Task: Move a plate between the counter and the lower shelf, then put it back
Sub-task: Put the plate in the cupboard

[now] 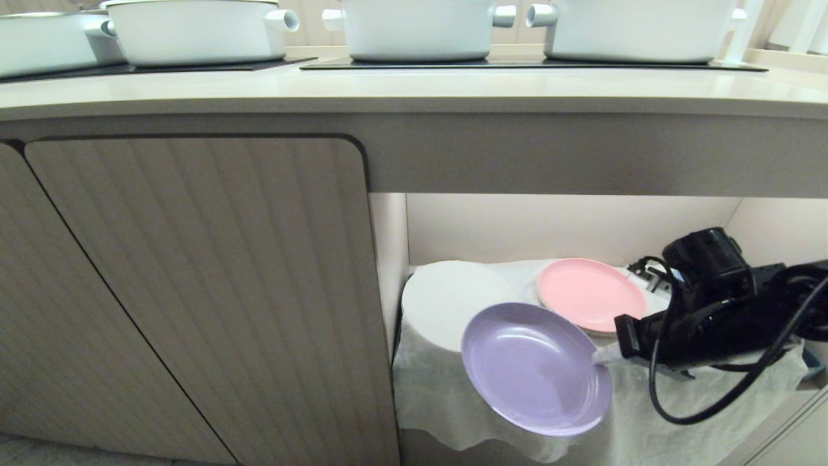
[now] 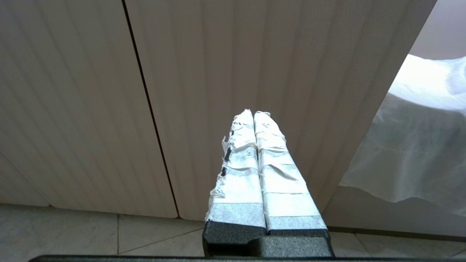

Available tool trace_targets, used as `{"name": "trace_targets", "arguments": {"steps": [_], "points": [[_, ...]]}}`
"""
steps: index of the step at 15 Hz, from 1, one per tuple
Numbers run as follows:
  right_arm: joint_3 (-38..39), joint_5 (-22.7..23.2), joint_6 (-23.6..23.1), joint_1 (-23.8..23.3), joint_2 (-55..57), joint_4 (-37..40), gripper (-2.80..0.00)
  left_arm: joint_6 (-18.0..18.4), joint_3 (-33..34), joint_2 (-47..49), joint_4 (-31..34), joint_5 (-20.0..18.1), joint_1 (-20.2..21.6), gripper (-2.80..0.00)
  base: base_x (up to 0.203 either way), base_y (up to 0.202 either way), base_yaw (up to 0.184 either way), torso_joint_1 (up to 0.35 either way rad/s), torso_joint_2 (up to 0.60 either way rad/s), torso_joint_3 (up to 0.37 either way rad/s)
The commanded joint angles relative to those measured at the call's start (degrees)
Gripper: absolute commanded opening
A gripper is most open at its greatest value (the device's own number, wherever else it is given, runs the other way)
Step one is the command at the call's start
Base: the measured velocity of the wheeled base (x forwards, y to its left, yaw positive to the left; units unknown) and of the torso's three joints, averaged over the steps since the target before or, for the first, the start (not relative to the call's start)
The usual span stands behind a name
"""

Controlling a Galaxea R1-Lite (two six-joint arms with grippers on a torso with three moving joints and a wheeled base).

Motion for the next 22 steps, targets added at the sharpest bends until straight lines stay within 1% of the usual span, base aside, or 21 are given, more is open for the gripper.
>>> {"name": "trace_targets", "arguments": {"steps": [1,2,4,6,7,10,12,15,17,18,20,22], "points": [[-0.87,-0.07,1.87,1.33,2.18,-1.66,-2.80,-0.04,0.00,0.04,-0.01,0.05,-0.02,-2.80,0.000,0.000,0.000,0.000,0.00,0.000],[-1.00,-1.76,2.66,1.78,2.62,-2.38,-2.80,-0.04,0.00,0.04,-0.01,0.05,0.03,-2.80,0.000,0.000,0.000,0.000,0.00,0.000],[-1.56,-6.67,4.81,3.80,4.21,-3.00,-2.80,-0.04,0.00,0.04,-0.01,0.05,-0.01,-2.80,0.000,0.000,0.000,0.000,0.00,0.000],[-2.10,-7.95,9.00,6.04,4.67,-3.69,-2.80,-0.04,0.00,0.04,-0.01,0.05,-0.01,-2.80,0.000,0.000,0.000,0.000,0.00,0.000],[-2.27,-8.21,10.32,6.94,5.11,-4.46,-2.80,-0.04,0.00,0.04,-0.01,0.05,-0.02,-2.80,0.000,0.000,0.000,0.000,0.00,0.000],[-2.91,-12.97,14.60,9.60,8.01,-8.00,-2.80,-0.04,0.00,0.04,-0.01,0.05,0.06,-2.80,0.000,0.000,0.000,0.000,0.00,0.000],[-4.57,-13.82,17.97,11.28,9.39,-8.45,-2.80,-0.04,0.00,0.04,-0.01,0.05,-0.02,-2.80,0.000,0.000,0.000,0.000,0.00,0.000],[-6.42,-14.82,18.53,11.81,11.30,-8.29,-2.80,-0.04,0.00,0.04,-0.01,0.05,-0.02,-2.80,0.000,0.000,0.000,0.000,0.00,0.000],[-8.90,-17.15,18.69,11.83,13.22,-7.97,-2.80,-0.04,0.00,0.04,-0.01,0.05,-0.02,-2.80,0.000,0.000,0.000,0.000,0.00,0.000],[-10.09,-17.52,19.45,11.81,13.82,-7.84,-2.80,-0.04,0.00,0.04,-0.01,0.05,-0.02,-2.80,0.000,0.000,0.000,0.000,0.00,0.000],[-13.26,-17.64,23.20,11.81,15.03,-7.32,-2.80,-0.04,0.00,0.04,-0.01,0.05,0.06,-2.80,0.000,0.000,0.000,0.000,0.00,0.000],[-15.52,-17.74,24.09,11.81,16.40,-6.59,-2.80,-0.04,0.00,0.04,-0.01,0.05,-0.02,-2.80,0.000,0.000,0.000,0.000,0.00,0.000]]}}
